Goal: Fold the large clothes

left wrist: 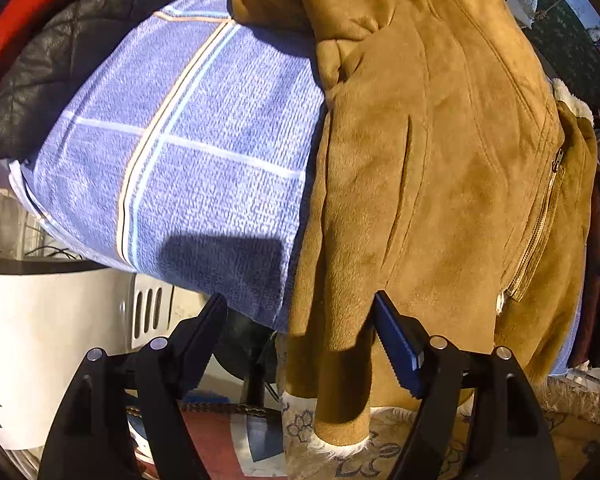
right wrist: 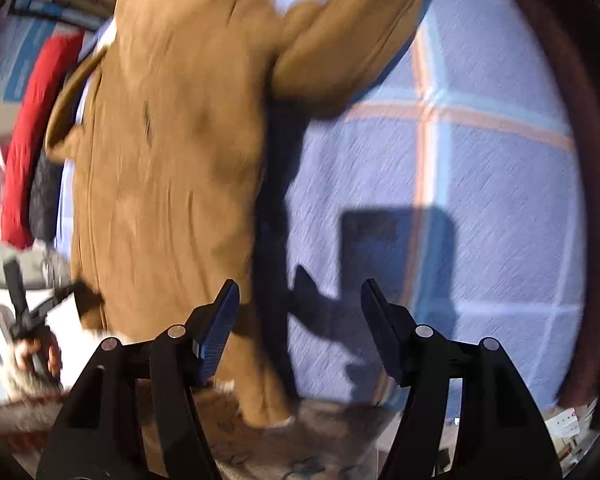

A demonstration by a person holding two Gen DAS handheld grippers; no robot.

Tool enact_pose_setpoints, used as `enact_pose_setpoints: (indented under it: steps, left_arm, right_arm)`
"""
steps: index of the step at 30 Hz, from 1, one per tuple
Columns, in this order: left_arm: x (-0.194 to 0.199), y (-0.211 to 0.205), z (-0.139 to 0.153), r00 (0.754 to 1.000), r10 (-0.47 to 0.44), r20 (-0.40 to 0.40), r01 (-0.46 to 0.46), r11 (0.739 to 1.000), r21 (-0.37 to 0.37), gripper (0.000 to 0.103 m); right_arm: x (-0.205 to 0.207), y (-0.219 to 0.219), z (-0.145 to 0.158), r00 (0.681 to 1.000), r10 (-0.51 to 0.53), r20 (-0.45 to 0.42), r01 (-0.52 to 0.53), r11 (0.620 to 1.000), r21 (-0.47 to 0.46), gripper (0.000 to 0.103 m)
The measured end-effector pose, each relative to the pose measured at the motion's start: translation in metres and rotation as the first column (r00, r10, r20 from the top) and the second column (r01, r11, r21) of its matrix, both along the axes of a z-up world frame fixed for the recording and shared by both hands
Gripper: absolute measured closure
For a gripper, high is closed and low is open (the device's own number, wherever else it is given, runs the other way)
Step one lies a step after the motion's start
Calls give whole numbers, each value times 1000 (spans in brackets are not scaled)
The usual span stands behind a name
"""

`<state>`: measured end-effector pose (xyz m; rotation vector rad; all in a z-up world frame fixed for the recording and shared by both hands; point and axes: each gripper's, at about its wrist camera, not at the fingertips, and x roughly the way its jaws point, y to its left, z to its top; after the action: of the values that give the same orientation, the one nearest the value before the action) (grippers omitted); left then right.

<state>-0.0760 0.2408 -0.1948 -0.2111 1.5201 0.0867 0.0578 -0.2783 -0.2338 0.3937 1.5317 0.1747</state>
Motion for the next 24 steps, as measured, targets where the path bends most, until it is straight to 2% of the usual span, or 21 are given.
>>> enact_pose_setpoints:
  steps: [3, 4, 7, 12, 15, 17, 19, 20, 22, 24]
  left_arm:
    - [21, -11, 27, 996, -2, 86, 1, 1000, 17, 30]
    - [26, -13, 34, 994, 2, 107, -3, 1000, 6, 30]
    - [41, -20, 48, 991, -1, 131, 0, 1000, 4, 30]
    - [25, -32, 51, 994, -17, 110, 14, 1000, 24, 30]
    - [11, -36, 45, 997, 13, 74, -15, 1000, 27, 30]
    - [5, -39, 45, 997, 34, 65, -35, 999, 19, 30]
    - [6, -44, 45, 998, 34, 61, -35, 999, 13, 30]
    - [9, -47, 44, 998, 28, 60, -28, 1000, 9, 30]
    - [21, -58, 42, 998, -4, 58, 4, 1000, -3, 30]
    - [39, -72, 42, 996, -56, 73, 56, 998, -5, 30]
  right_arm:
    - [44, -42, 10, 986, -156, 51, 155, 988, 21, 36]
    - [61, -55, 11, 975, -212, 64, 210, 977, 34, 31]
    - [114, -77, 8, 938, -339, 72, 337, 941, 43, 30]
    - [208, -99, -23, 906, -420, 53, 421, 907, 4, 30]
    - [238, -107, -52, 900, -437, -2, 436, 899, -43, 30]
    - [241, -102, -63, 893, -449, -28, 449, 894, 8, 53]
    - [244, -91, -53, 913, -408, -8, 408, 913, -5, 77]
    - [244, -85, -42, 926, -377, 14, 377, 926, -1, 84]
    - [243, -85, -8, 936, -346, 70, 338, 935, 110, 88]
    - [234, -84, 44, 933, -312, 181, 289, 947, 142, 89]
